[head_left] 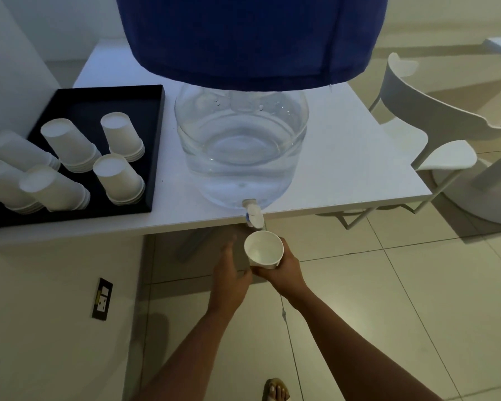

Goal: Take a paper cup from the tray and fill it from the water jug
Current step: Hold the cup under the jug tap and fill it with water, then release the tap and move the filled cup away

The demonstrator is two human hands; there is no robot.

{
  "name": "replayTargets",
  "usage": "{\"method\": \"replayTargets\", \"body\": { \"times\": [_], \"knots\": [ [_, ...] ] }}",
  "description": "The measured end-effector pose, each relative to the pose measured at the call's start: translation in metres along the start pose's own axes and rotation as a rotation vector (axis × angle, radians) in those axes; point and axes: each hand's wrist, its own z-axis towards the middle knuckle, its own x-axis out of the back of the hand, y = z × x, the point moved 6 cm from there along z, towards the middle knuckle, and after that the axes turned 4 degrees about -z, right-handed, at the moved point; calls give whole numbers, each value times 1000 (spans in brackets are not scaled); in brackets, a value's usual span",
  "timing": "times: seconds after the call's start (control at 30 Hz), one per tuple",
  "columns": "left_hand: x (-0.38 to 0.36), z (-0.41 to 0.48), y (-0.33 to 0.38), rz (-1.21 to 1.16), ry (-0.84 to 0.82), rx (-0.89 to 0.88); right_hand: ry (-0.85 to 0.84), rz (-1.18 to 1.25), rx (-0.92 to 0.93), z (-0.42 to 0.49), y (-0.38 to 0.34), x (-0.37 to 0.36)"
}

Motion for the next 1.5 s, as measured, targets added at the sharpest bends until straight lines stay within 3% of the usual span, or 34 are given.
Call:
{"method": "replayTargets", "body": {
  "times": [0.07,0.17,0.4,0.57,0.77,1.03,1.23,1.5],
  "knots": [
    [-19,-2,-4,-35,-135,95,20,4,-3,-3,0,12],
    [-44,2,11,-77,-212,91,49,14,-2,-2,-1,32],
    [-88,31,71,-163,-136,5,125,45,15,17,-20,100],
    [-117,62,123,-146,-142,-98,186,47,56,46,-41,148],
    [-156,103,165,-126,-182,-100,251,45,62,92,-52,192],
    [-190,149,170,-101,-172,-49,261,36,25,141,-38,212],
    [-196,170,166,-69,-48,-78,243,20,32,167,-32,214],
    [-197,170,158,-103,-70,-17,230,-11,43,174,-23,211]
  ]
}}
